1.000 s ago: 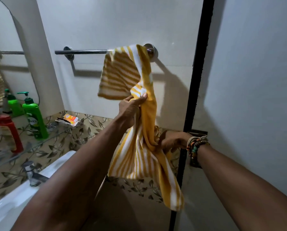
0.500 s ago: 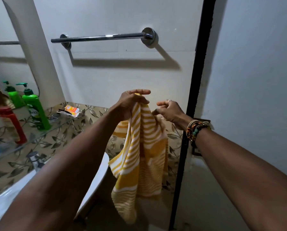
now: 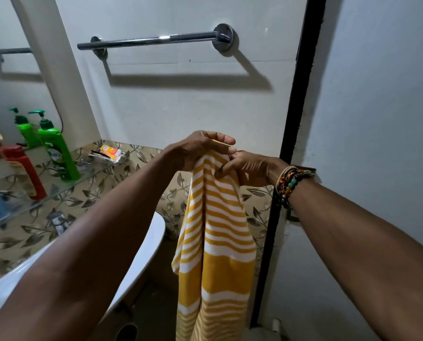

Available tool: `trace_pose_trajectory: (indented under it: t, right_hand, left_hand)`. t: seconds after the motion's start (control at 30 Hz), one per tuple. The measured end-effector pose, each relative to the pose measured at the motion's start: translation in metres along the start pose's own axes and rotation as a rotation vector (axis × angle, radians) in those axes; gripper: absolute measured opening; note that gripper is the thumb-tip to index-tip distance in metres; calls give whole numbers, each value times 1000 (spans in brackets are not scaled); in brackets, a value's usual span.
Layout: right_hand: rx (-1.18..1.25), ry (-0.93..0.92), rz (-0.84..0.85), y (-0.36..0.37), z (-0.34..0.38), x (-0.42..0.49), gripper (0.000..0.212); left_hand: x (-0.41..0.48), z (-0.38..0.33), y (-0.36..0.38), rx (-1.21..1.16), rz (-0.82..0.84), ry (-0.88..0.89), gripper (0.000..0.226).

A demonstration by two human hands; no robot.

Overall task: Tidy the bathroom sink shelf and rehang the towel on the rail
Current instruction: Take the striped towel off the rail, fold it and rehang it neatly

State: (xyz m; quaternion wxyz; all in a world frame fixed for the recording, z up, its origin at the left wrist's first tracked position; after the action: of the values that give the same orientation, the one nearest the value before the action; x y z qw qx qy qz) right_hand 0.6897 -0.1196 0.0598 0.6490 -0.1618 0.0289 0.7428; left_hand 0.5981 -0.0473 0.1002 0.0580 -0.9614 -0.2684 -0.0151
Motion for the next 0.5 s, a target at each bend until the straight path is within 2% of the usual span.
trace_pose_trajectory:
  t: [0.13,0.23,0.33,0.5]
  right_hand:
    - [-299,178,-106,-12,-10,-1,58]
    - [-366,251,-91,-15,-17,-1,58]
    - [-239,185,-110,-14,-17,0,47]
    - [73,6,-252,-19,-7,10,36]
  left_hand:
    - [-5,4,-19,141,-266,12,32]
    - [-8,3,-28,465,-389,68,39]
    - [-9,5,-25,760,-461,132,40]
    - [-8,12,-22,835,-530,126,42]
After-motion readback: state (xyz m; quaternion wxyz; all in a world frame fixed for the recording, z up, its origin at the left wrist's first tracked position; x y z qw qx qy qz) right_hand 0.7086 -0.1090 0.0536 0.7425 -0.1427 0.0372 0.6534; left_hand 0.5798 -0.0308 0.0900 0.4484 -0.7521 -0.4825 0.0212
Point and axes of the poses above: each hand's wrist, its own x-axis towards the middle knuckle, its own y-axis out of the palm, z = x × y, the point moved 6 cm from there along x, towards the middle knuckle, and after that the axes turned 6 degrees about y, right-handed, at the moved point
